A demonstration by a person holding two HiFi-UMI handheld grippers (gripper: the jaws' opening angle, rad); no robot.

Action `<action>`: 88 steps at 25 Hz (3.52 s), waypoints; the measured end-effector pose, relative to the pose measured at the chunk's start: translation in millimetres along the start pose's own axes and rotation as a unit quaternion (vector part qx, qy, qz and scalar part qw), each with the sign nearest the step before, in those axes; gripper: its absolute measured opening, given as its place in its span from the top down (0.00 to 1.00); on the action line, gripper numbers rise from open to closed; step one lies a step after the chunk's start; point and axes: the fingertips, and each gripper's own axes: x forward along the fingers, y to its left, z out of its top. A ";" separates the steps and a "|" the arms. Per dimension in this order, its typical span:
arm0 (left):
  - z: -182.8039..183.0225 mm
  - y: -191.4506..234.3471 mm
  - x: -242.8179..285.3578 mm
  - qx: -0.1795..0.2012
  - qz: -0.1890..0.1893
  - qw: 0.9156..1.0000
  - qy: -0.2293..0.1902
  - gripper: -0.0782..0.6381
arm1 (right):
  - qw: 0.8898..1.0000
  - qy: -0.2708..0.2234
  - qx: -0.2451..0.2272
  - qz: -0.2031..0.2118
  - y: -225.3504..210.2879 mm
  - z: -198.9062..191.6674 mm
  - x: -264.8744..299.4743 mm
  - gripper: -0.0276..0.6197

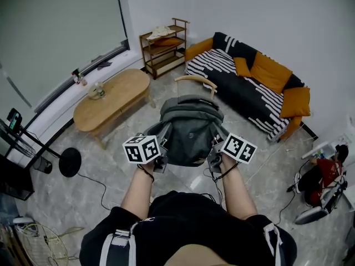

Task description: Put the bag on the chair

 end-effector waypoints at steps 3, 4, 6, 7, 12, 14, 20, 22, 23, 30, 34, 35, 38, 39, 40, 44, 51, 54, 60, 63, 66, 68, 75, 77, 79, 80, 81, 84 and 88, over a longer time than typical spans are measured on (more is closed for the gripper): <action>12.6 16.1 -1.2 0.003 -0.013 1.000 -0.001 0.75 | 1.000 -0.012 -0.001 -0.005 12.1 -3.6 13.4 0.83; 16.7 23.0 -2.7 0.004 -0.018 1.000 -0.002 0.75 | 1.000 -0.017 -0.001 -0.007 17.0 -6.5 18.2 0.83; 24.5 35.2 -4.3 0.008 -0.028 1.000 -0.006 0.75 | 1.000 -0.027 -0.005 -0.010 25.5 -10.8 27.3 0.83; 27.9 39.6 -4.2 0.009 -0.034 0.999 -0.008 0.75 | 0.999 -0.032 -0.008 -0.011 28.6 -11.2 31.2 0.83; 42.0 61.9 -9.6 0.012 -0.052 0.998 -0.017 0.75 | 0.999 -0.046 -0.016 -0.011 46.2 -16.6 49.4 0.83; 44.9 69.4 -8.5 0.008 -0.054 0.998 -0.014 0.75 | 0.999 -0.045 -0.015 -0.016 49.2 -18.4 55.7 0.83; 39.5 95.0 -8.1 0.000 -0.045 0.999 -0.012 0.75 | 0.999 -0.031 -0.015 -0.014 47.2 -32.1 77.7 0.83; 41.2 104.1 -3.8 -0.004 -0.038 0.999 -0.013 0.75 | 1.000 -0.023 -0.015 -0.010 45.4 -32.6 89.9 0.83; 43.2 108.7 -1.7 -0.006 -0.033 0.999 -0.015 0.75 | 1.000 -0.019 -0.016 -0.007 45.2 -32.5 96.5 0.83; 62.6 129.2 24.1 -0.003 -0.016 0.999 -0.029 0.75 | 1.000 -0.010 -0.011 0.017 38.0 -18.8 137.8 0.83; 75.2 150.4 56.6 -0.005 -0.012 1.000 -0.028 0.75 | 1.000 -0.006 -0.006 0.023 24.5 -5.2 176.4 0.83; 78.5 154.0 69.8 -0.006 -0.011 1.000 -0.024 0.75 | 1.000 -0.004 -0.004 0.023 17.4 1.7 186.7 0.83; 87.4 161.3 112.8 -0.012 -0.012 1.000 -0.011 0.75 | 1.000 0.000 0.006 0.020 -7.3 25.7 216.3 0.83; 91.9 164.6 127.1 -0.015 -0.012 1.000 -0.009 0.75 | 1.000 0.001 0.009 0.020 -13.8 34.5 226.4 0.83; 97.7 168.3 141.7 -0.017 -0.012 1.000 -0.008 0.75 | 1.000 0.000 0.011 0.021 -19.0 44.4 236.8 0.83; 130.3 179.3 206.9 -0.015 -0.007 1.000 -0.005 0.75 | 1.000 -0.002 0.015 0.028 -41.0 93.4 283.9 0.83; 165.3 190.0 327.0 -0.013 0.001 1.000 0.003 0.75 | 0.999 0.002 0.014 0.037 -102.7 173.8 362.1 0.83; 172.6 192.7 380.4 -0.023 0.006 1.000 0.015 0.75 | 0.999 0.008 0.015 0.038 -134.7 208.5 392.4 0.83; 181.5 196.7 462.4 -0.040 0.012 0.999 0.031 0.75 | 0.999 0.022 0.014 0.035 -185.1 259.6 438.2 0.83; 183.0 200.5 485.6 -0.043 0.013 0.998 0.034 0.75 | 0.999 0.025 0.014 0.038 -199.6 272.9 452.9 0.83; 179.3 209.0 502.0 -0.048 0.017 0.998 0.041 0.74 | 0.999 0.032 0.018 0.032 -213.1 273.5 465.0 0.83; 175.3 215.2 509.2 -0.050 0.017 0.997 0.050 0.74 | 0.999 0.036 0.023 0.024 -221.3 270.2 471.6 0.83; 166.7 253.5 534.3 -0.077 -0.003 0.993 0.090 0.74 | 0.998 0.042 0.044 -0.018 -240.2 252.3 503.9 0.83; 163.8 261.5 546.1 -0.078 -0.011 0.991 0.105 0.74 | 0.997 0.041 0.049 -0.033 -248.6 249.9 511.2 0.83; 158.6 269.6 554.7 -0.078 -0.019 0.989 0.122 0.74 | 0.997 0.040 0.052 -0.047 -256.3 244.3 516.9 0.83; 155.2 274.2 557.9 -0.078 -0.023 0.988 0.131 0.74 | 0.996 0.040 0.053 -0.053 -259.9 240.6 519.7 0.83; 151.6 279.2 561.0 -0.078 -0.027 0.987 0.140 0.74 | 0.996 0.039 0.055 -0.058 -263.6 237.1 523.0 0.83; 140.5 293.4 570.5 -0.083 -0.042 0.982 0.165 0.74 | 0.995 0.033 0.062 -0.070 -275.8 226.3 533.5 0.83; 121.1 308.9 582.4 -0.087 -0.053 0.975 0.199 0.74 | 0.993 0.030 0.079 -0.088 -293.6 208.6 540.1 0.83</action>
